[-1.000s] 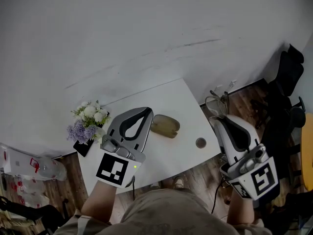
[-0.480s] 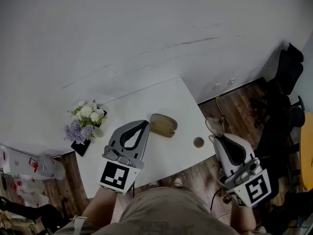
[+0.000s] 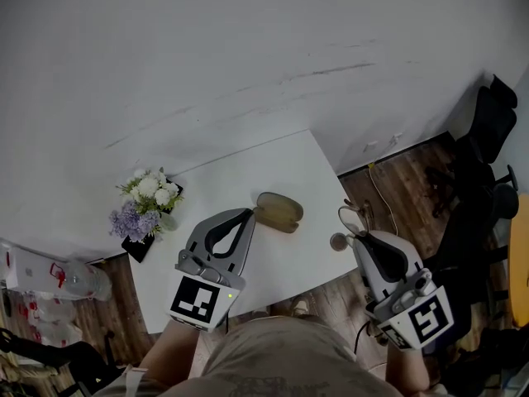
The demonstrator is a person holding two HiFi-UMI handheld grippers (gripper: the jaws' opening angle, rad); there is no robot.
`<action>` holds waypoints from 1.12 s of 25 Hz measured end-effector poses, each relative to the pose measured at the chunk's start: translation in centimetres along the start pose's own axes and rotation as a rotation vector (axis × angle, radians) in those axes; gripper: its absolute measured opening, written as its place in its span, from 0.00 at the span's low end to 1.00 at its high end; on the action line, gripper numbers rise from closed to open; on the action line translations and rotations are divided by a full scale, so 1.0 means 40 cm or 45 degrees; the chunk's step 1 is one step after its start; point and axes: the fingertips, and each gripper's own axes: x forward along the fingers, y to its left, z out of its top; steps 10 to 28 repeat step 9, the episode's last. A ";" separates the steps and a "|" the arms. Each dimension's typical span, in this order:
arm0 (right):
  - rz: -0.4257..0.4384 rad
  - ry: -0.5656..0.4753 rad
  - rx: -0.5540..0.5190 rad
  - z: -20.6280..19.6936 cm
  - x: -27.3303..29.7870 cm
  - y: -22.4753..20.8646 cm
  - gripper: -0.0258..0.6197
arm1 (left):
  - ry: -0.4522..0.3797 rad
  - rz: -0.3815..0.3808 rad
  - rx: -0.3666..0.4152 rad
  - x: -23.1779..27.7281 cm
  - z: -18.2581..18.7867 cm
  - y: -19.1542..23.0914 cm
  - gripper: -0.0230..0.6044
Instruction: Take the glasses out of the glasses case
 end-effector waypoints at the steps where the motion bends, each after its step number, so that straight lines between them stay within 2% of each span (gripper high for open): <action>1: 0.002 0.002 -0.004 -0.001 0.003 0.001 0.11 | -0.008 0.007 -0.012 -0.002 0.003 0.004 0.06; 28: 0.003 0.033 -0.008 -0.022 0.016 0.000 0.11 | 0.005 0.027 0.005 -0.015 -0.009 0.022 0.06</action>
